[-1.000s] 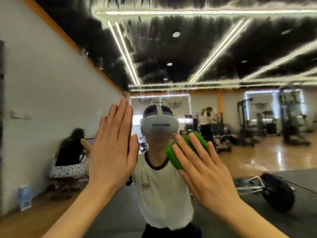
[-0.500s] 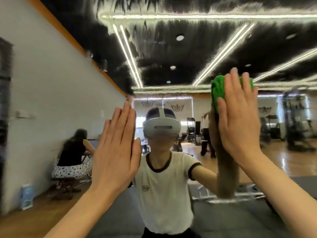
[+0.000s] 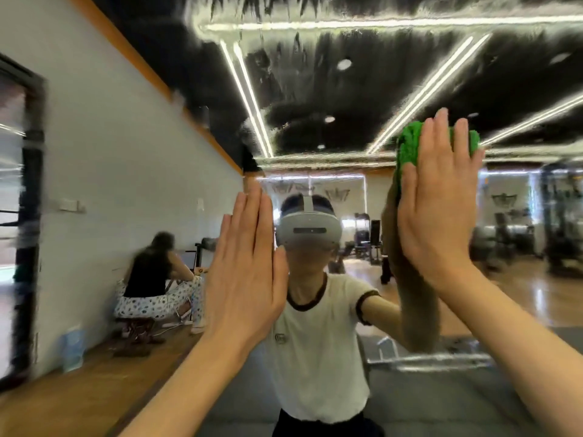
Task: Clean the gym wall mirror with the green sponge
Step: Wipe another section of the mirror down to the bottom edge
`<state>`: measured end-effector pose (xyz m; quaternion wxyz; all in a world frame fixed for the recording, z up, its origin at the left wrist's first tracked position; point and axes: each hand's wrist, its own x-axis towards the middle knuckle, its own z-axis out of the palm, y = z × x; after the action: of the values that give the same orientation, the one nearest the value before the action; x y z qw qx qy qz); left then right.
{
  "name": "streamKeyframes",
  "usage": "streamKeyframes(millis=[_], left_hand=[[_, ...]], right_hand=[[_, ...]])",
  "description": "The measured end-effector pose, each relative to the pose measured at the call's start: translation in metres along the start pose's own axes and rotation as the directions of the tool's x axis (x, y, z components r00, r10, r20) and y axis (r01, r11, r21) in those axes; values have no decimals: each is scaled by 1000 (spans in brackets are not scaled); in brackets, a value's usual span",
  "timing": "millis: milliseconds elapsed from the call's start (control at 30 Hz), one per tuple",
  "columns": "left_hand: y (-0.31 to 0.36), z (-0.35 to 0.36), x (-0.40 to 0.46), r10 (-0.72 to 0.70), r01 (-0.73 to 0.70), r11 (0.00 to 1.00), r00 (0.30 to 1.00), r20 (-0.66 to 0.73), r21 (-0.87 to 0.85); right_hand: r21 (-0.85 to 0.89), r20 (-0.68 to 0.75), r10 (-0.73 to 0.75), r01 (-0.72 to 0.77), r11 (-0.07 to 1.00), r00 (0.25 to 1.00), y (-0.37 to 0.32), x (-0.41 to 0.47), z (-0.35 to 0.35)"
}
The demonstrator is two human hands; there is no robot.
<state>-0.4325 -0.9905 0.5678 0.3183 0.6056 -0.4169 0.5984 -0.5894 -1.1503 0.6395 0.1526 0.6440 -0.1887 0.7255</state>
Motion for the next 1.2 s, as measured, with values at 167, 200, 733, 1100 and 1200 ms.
streamKeyframes(millis=[167, 200, 733, 1100, 1200], left_hand=[[0, -1, 1, -20, 20, 999, 1000, 16, -38], [0, -1, 1, -25, 26, 999, 1000, 14, -43], [0, 0, -1, -7, 7, 1000, 1000, -1, 1], [1, 0, -1, -1, 1, 1000, 1000, -9, -20], [-1, 1, -1, -12, 12, 1000, 1000, -8, -21]], right_hand=[[81, 59, -446, 441, 894, 893, -138, 25, 43], [58, 118, -529, 526, 848, 840, -146, 32, 46], [54, 178, -520, 519, 853, 835, -129, 54, 36], [42, -16, -79, 80, 996, 997, -65, 4, 25], [81, 96, -418, 412, 908, 903, -88, -24, 33]])
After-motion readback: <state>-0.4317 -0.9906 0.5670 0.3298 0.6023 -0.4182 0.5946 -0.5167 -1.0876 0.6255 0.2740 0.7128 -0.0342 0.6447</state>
